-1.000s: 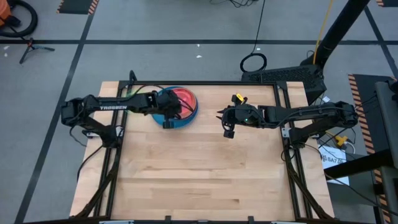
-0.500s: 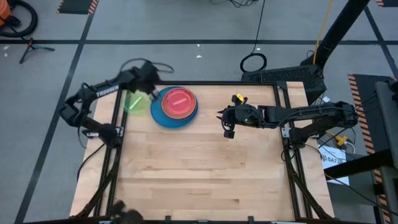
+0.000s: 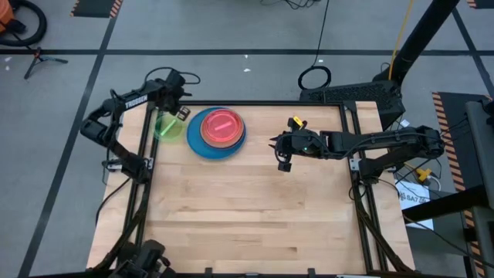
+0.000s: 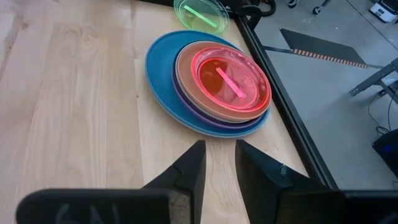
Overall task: Stack plastic plates
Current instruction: Stack the green plate on the pink plate
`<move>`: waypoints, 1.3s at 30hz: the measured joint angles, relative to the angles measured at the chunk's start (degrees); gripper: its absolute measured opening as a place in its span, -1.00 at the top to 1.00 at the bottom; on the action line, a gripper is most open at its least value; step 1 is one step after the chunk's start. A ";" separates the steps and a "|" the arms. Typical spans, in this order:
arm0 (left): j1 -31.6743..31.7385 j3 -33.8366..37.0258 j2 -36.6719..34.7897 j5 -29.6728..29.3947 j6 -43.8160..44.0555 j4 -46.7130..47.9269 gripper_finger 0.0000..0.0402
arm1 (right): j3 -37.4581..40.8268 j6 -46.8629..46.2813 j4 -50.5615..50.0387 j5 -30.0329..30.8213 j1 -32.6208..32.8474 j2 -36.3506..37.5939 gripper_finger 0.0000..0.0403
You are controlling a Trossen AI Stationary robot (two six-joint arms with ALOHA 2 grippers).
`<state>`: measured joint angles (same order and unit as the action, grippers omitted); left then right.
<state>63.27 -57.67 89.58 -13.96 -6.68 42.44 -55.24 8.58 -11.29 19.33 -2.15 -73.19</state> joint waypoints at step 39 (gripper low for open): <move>-26.46 4.70 4.06 -1.00 10.53 19.23 0.59 | 0.00 -0.49 -1.49 -0.13 0.00 -0.44 0.61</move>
<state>36.81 -52.97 93.65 -14.96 3.85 61.67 -55.24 8.09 -12.77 19.20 -2.15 -73.63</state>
